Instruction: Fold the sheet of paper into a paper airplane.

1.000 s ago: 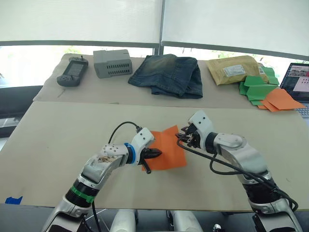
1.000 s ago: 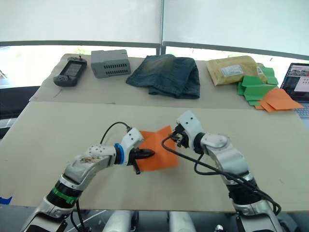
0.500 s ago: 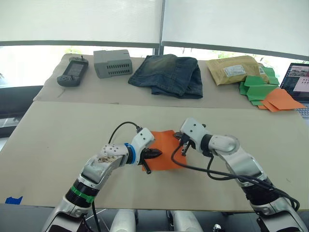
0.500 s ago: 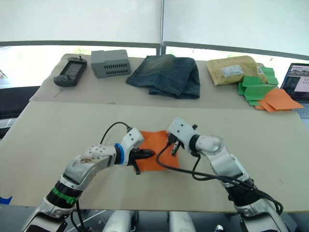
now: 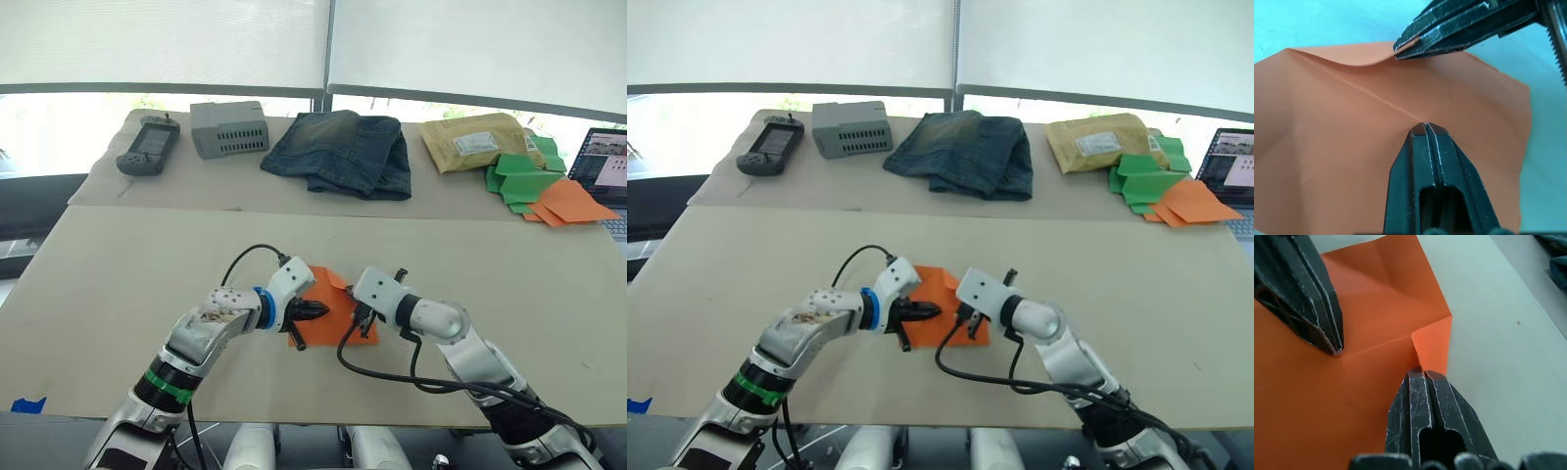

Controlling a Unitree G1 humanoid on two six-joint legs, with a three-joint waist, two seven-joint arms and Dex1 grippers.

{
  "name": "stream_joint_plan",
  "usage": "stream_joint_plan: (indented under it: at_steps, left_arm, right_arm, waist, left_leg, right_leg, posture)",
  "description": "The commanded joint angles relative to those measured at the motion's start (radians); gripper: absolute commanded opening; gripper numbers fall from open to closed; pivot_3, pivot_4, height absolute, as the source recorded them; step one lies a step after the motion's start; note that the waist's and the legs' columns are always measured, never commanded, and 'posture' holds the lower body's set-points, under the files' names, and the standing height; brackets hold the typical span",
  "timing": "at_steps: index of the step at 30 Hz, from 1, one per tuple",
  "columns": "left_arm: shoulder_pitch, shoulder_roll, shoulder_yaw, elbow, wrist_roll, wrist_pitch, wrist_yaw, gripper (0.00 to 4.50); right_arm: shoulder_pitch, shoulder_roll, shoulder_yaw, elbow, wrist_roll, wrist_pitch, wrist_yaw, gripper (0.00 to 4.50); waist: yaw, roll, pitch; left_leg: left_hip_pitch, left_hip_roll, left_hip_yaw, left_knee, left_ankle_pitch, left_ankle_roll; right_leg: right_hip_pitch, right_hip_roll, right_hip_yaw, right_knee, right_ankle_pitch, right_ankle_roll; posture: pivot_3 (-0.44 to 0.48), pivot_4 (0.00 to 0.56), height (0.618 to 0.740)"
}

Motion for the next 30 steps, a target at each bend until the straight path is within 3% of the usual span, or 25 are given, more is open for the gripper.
stream_joint_plan:
  at_steps: [1, 11, 23, 30]
  left_arm:
    - [-0.012, -0.023, 0.024, 0.005, -0.028, 0.039, 0.005, 0.0]
    - [-0.145, -0.103, 0.188, 0.102, -0.1, 0.093, 0.051, 0.0]
    - [-0.24, -0.223, 0.056, 0.302, 0.035, 0.0, 0.111, 0.0]
    - [-0.245, -0.223, -0.014, 0.383, 0.117, -0.048, 0.12, 0.0]
  right_arm:
    - [0.007, 0.011, 0.022, 0.008, -0.035, -0.036, -0.003, 0.03]
    - [0.014, 0.024, 0.028, 0.032, -0.07, -0.041, 0.008, 0.03]
    - [0.033, 0.04, 0.009, 0.03, -0.071, -0.039, 0.011, 0.03]
    - [0.038, 0.034, 0.0, 0.021, -0.079, -0.038, 0.009, 0.03]
  waist:
    - [0.0, 0.0, 0.0]
    - [-0.001, 0.0, 0.0]
    - [0.001, 0.0, 0.0]
    - [0.007, 0.0, 0.0]
  left_leg:
    - [0.0, 0.0, 0.0, 0.0, 0.0, 0.0]
    - [0.0, 0.0, 0.0, 0.0, 0.0, 0.0]
    - [0.003, 0.0, 0.0, 0.001, 0.0, 0.0]
    - [0.01, -0.001, -0.001, 0.0, 0.0, 0.0]
  right_leg:
    - [0.0, 0.0, 0.0, 0.0, 0.0, 0.0]
    - [0.0, 0.001, 0.0, 0.001, 0.0, 0.0]
    - [0.003, 0.001, 0.0, 0.001, 0.0, 0.0]
    - [0.012, 0.0, -0.001, -0.001, 0.0, 0.0]
  posture:
    - [0.0, 0.15, 0.728]
    - [0.0, 0.15, 0.728]
    - [0.0, 0.15, 0.728]
    - [0.0, 0.15, 0.728]
